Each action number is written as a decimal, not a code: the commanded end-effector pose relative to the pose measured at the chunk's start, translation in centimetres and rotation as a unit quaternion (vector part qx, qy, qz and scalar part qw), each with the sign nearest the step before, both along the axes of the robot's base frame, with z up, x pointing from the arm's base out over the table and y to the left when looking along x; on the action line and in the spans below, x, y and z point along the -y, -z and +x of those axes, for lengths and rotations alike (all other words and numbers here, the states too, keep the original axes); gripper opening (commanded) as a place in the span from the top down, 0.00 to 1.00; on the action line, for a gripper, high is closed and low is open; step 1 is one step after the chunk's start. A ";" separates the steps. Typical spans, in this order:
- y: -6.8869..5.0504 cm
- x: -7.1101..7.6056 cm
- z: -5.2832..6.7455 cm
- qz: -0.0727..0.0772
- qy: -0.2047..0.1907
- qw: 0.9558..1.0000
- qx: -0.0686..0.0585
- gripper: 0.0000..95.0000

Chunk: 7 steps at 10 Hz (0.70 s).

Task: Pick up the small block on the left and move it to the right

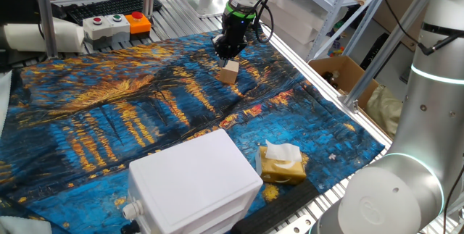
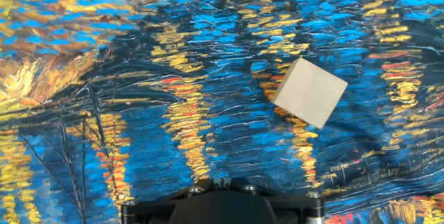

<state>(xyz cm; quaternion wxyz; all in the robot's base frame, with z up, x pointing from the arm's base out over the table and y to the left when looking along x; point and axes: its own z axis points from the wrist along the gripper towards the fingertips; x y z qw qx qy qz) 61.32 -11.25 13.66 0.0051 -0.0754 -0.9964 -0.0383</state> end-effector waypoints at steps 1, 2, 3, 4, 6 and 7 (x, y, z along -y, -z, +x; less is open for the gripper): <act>-0.1 0.0 -0.1 -0.001 -0.004 1.000 -0.002 1.00; -0.1 0.0 -0.1 -0.001 -0.001 1.000 -0.001 1.00; -0.1 0.0 -0.1 -0.002 0.007 1.000 -0.001 1.00; -0.1 0.0 -0.1 -0.002 0.021 1.000 -0.002 1.00; -0.1 0.0 -0.1 -0.002 0.048 0.999 -0.004 1.00; -0.1 0.0 -0.1 -0.002 0.057 0.998 -0.005 1.00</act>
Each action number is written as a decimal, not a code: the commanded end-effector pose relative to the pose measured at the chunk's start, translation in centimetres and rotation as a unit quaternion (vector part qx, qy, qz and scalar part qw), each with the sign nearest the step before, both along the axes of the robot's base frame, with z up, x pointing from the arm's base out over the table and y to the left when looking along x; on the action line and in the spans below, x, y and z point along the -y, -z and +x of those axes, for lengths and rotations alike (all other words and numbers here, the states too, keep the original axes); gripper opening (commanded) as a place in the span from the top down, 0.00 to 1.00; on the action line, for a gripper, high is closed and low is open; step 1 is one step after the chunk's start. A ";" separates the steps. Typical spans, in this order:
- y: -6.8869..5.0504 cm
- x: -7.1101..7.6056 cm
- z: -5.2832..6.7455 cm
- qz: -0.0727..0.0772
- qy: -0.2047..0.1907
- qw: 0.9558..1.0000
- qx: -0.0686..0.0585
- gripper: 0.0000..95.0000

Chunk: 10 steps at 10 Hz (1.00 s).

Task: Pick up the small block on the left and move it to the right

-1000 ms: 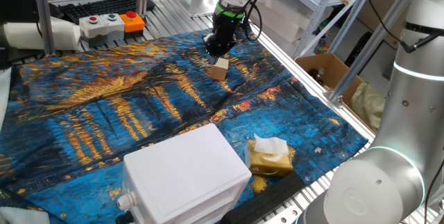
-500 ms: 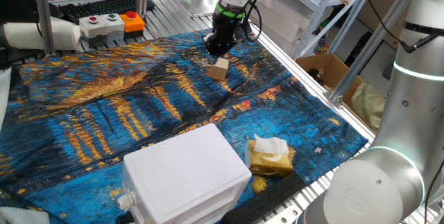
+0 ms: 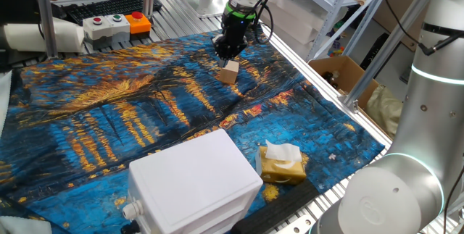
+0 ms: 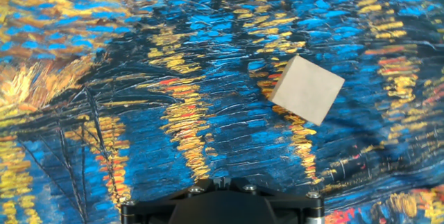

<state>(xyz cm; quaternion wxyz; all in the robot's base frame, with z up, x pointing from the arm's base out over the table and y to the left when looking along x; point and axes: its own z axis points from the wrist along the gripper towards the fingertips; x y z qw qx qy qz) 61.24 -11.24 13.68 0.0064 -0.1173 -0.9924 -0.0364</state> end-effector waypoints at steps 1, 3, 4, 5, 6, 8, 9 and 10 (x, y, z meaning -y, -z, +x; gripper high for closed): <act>0.0 0.0 0.0 0.001 0.043 0.999 -0.003 1.00; 0.0 0.0 0.0 0.001 0.069 0.998 -0.004 1.00; 0.0 0.0 0.0 0.001 0.088 0.996 -0.006 1.00; 0.0 0.0 0.0 0.008 0.095 0.995 -0.015 1.00; 0.0 0.0 0.0 0.010 0.120 0.993 -0.018 1.00; 0.0 0.0 0.0 0.010 0.138 0.990 -0.018 1.00; 0.0 0.0 0.0 0.010 0.153 0.988 -0.017 1.00; 0.0 0.0 0.0 0.010 0.160 0.987 -0.018 1.00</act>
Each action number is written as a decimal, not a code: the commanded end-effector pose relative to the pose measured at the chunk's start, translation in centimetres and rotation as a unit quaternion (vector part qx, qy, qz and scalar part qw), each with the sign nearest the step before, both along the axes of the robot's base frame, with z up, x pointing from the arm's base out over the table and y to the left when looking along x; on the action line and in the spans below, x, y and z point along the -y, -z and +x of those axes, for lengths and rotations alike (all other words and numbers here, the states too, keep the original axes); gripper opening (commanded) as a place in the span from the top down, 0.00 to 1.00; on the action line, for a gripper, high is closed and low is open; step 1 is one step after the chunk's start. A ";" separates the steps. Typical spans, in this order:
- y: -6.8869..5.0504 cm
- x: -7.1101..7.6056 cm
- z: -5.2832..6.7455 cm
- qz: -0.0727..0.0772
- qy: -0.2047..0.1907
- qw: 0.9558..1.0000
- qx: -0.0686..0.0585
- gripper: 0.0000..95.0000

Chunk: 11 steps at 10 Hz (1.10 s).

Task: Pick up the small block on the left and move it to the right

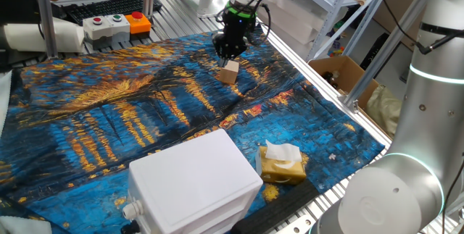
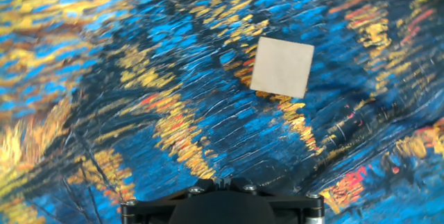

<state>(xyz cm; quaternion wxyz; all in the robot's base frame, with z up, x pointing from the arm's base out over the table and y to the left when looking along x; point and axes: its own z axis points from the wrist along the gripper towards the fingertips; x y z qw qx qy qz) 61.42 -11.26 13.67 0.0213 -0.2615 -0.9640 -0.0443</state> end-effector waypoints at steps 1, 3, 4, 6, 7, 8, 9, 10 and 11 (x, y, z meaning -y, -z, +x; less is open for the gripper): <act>0.0 0.0 -0.2 -0.001 0.019 1.000 0.001 1.00; 0.0 0.0 -0.2 -0.002 0.021 1.000 0.000 1.00; 0.0 0.0 -0.2 -0.002 0.018 1.000 -0.001 1.00; 0.0 0.0 -0.2 -0.011 0.010 1.000 0.000 1.00; 0.0 0.0 -0.1 -0.014 0.009 1.000 -0.001 1.00; 0.1 0.1 0.0 -0.016 0.011 1.000 -0.003 1.00; 0.2 0.3 0.2 -0.017 0.014 1.000 -0.006 1.00; 0.2 0.6 0.6 -0.020 0.012 1.000 -0.005 1.00; 0.2 1.0 0.9 -0.023 0.008 1.000 -0.005 1.00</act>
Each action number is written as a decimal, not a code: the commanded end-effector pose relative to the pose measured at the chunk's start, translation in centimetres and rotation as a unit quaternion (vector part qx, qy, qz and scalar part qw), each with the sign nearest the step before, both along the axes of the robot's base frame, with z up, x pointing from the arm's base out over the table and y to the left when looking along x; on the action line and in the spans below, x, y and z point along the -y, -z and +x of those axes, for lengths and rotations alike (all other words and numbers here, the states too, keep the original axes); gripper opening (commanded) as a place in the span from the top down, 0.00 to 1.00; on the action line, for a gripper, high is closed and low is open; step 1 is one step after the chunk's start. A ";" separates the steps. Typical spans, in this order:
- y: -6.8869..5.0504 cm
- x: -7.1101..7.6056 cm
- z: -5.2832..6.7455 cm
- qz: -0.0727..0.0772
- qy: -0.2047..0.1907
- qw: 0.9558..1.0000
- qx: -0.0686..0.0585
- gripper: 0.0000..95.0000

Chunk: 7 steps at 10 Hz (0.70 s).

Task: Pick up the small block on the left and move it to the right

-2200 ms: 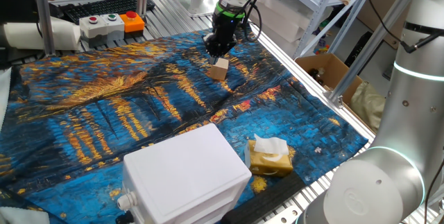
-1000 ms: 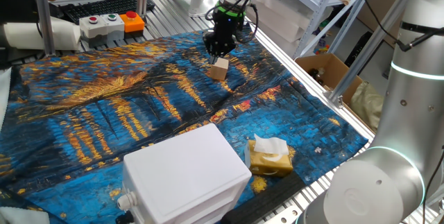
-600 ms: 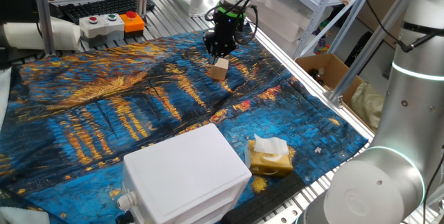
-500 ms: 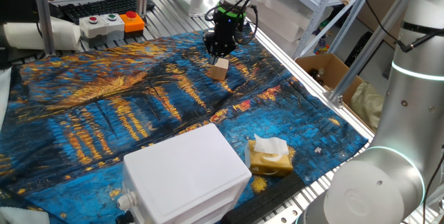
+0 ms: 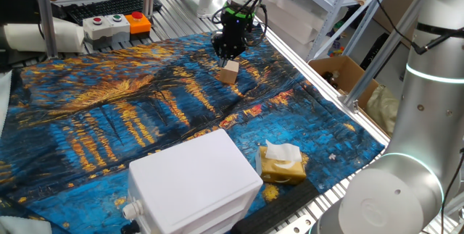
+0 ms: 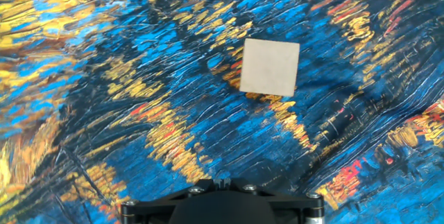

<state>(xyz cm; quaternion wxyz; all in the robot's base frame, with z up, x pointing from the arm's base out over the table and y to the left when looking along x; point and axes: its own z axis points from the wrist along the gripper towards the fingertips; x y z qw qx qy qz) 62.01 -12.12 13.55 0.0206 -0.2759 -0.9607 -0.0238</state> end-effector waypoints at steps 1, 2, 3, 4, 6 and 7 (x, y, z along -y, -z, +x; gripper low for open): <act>0.0 0.5 1.1 -0.008 -0.010 1.000 0.001 1.00; 0.1 0.8 1.8 -0.016 -0.015 1.000 0.002 1.00; 0.3 1.1 2.3 -0.021 -0.019 1.000 0.002 1.00; 0.5 1.4 2.8 -0.025 -0.023 0.999 0.002 1.00; 0.6 3.0 5.1 -0.030 -0.043 0.999 0.002 1.00; 0.4 3.9 6.0 -0.030 -0.052 0.998 0.002 1.00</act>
